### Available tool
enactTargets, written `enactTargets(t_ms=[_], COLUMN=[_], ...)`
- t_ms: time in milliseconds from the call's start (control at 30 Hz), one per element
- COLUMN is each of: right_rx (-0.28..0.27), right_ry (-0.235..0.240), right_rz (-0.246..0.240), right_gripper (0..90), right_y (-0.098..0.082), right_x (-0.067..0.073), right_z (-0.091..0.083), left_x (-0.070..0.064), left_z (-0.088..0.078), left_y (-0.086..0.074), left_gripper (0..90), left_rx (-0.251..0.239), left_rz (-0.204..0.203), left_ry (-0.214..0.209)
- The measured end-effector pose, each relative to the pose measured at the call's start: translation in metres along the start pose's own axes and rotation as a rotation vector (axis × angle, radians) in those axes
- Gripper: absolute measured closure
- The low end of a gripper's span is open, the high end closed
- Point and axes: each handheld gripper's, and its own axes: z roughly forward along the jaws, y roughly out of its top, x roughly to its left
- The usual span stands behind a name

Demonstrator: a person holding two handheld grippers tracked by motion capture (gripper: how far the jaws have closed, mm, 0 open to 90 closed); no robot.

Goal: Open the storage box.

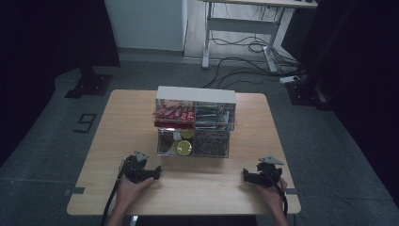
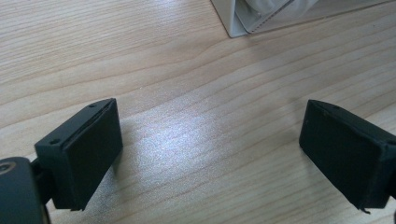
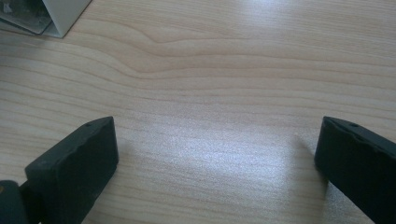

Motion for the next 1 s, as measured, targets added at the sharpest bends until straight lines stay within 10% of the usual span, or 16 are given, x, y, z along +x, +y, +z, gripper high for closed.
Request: enactTargets(t_ms=[1000], right_rx=[-0.028], right_ry=[-0.027], right_rz=[0.024], right_gripper=[10.5], right_y=[-0.004], right_x=[-0.002], right_z=[-0.006], left_x=[0.010], left_z=[-0.027], left_y=[-0.004], left_gripper=[36.4], left_rx=[-0.107], left_rz=[-0.070], left_ry=[0.017])
